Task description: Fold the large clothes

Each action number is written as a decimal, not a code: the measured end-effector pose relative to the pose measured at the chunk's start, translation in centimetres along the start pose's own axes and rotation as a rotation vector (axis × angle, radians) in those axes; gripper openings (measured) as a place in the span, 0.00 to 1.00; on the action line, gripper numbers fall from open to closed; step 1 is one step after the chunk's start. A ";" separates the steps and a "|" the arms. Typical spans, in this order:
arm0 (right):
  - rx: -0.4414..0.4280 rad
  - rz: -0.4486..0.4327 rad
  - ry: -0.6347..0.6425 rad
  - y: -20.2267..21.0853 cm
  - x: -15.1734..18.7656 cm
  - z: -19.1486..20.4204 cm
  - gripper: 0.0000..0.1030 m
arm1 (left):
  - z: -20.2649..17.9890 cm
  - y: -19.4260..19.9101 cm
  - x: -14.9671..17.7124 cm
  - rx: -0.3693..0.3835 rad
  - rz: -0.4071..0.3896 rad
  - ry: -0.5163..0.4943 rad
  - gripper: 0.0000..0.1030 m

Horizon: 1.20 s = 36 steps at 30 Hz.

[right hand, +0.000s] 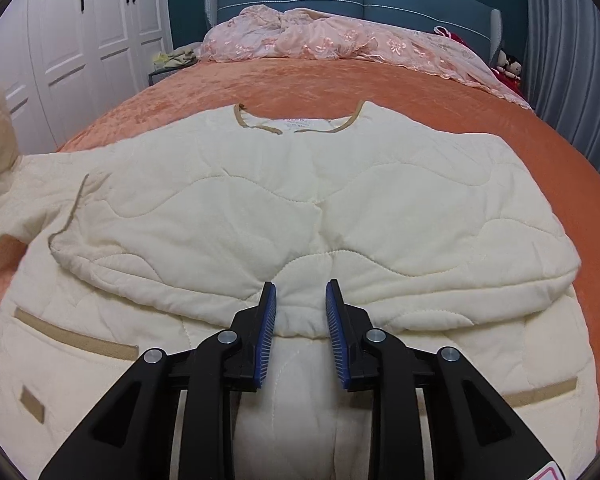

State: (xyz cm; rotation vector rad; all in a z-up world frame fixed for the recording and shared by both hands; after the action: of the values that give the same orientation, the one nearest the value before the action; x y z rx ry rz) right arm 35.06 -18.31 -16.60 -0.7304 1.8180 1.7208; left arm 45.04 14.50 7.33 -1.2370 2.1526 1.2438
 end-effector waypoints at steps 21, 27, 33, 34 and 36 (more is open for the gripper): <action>-0.098 -0.012 -0.270 6.8 2.2 -9.7 0.51 | -8.6 -7.3 21.0 0.047 0.370 0.054 0.71; -0.135 -0.021 -0.367 2.1 -3.4 -11.3 0.57 | 2.3 -9.3 17.3 -0.053 0.355 0.350 0.71; -0.137 0.052 -0.481 -3.2 -4.0 -12.7 0.58 | 7.4 -11.4 17.0 -0.034 0.375 0.595 0.70; -0.145 0.061 -0.506 -3.9 -3.9 -12.8 0.58 | 7.7 -11.8 17.0 -0.028 0.382 0.620 0.70; -0.148 0.064 -0.532 -4.7 -3.9 -12.7 0.58 | 8.2 -12.3 17.4 -0.022 0.394 0.660 0.70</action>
State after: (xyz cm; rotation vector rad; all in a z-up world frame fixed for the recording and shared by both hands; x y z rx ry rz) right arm 40.99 -31.08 -16.62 -0.2302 1.3716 1.8815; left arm 44.80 9.67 -14.96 -1.4218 2.9771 1.0939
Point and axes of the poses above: each gripper's, at about its wrist camera, not at the fingertips, and y roughly against the way its jaws point, z to its left, x to its underside, the point moved 9 cm from there along -y, roughly the way its jaws point, and after that the axes turned 12 degrees about y, right-handed, at the moved point
